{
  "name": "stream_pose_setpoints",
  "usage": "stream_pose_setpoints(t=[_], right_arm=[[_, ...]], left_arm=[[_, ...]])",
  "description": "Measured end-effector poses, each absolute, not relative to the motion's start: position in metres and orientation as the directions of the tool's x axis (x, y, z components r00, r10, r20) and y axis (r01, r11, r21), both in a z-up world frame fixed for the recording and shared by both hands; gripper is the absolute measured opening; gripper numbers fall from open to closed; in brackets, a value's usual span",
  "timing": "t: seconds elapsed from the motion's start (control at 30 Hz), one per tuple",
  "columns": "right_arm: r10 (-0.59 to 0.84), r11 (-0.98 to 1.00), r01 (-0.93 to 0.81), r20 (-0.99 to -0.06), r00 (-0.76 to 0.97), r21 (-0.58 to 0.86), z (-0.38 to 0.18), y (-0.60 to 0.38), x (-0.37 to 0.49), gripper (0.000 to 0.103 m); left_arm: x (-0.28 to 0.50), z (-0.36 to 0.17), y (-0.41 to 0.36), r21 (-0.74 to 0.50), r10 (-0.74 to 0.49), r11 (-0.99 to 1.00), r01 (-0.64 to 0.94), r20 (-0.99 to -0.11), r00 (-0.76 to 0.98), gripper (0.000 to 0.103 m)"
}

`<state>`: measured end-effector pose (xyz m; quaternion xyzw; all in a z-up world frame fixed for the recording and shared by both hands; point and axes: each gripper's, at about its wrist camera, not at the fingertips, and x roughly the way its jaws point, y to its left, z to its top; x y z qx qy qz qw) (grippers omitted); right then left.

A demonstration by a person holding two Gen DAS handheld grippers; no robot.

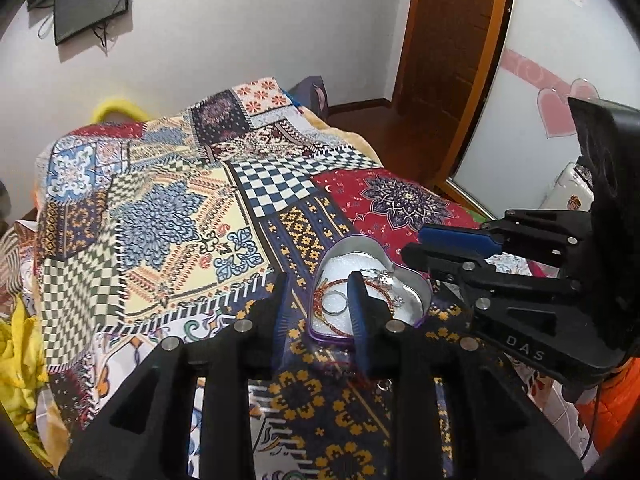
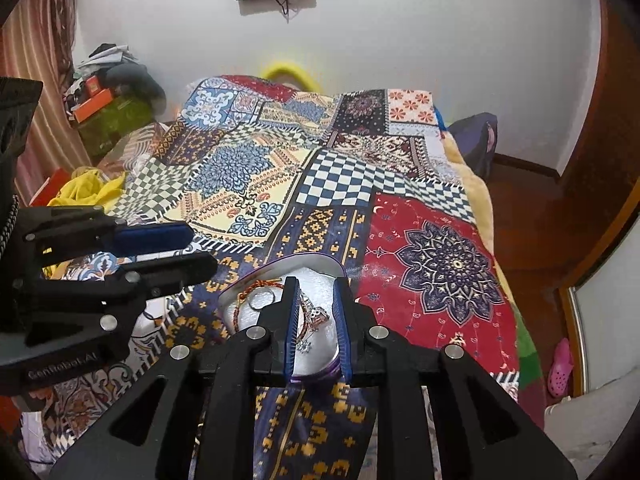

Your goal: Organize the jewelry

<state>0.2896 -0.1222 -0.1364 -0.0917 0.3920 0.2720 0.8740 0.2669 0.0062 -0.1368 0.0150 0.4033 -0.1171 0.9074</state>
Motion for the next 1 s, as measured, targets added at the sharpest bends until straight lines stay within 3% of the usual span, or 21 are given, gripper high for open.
stream_pose_setpoints(t=[0.27, 0.67, 1.0], right_arm=[[0.392, 0.846, -0.533, -0.702, 0.594, 0.020, -0.118, -0.127, 0.262, 0.030], [0.415, 0.843, -0.537, -0.688, 0.595, 0.043, -0.116, -0.126, 0.225, 0.030], [0.397, 0.843, -0.532, -0.755, 0.521, 0.076, -0.157, -0.123, 0.214, 0.030]], left_arm=[[0.237, -0.119, 0.009, -0.066, -0.199, 0.974, 0.218, -0.712, 0.673, 0.037], [0.193, -0.123, 0.022, -0.082, -0.197, 0.976, 0.201, -0.725, 0.660, 0.039], [0.179, -0.160, 0.022, -0.115, -0.213, 0.973, 0.200, -0.780, 0.588, 0.039]])
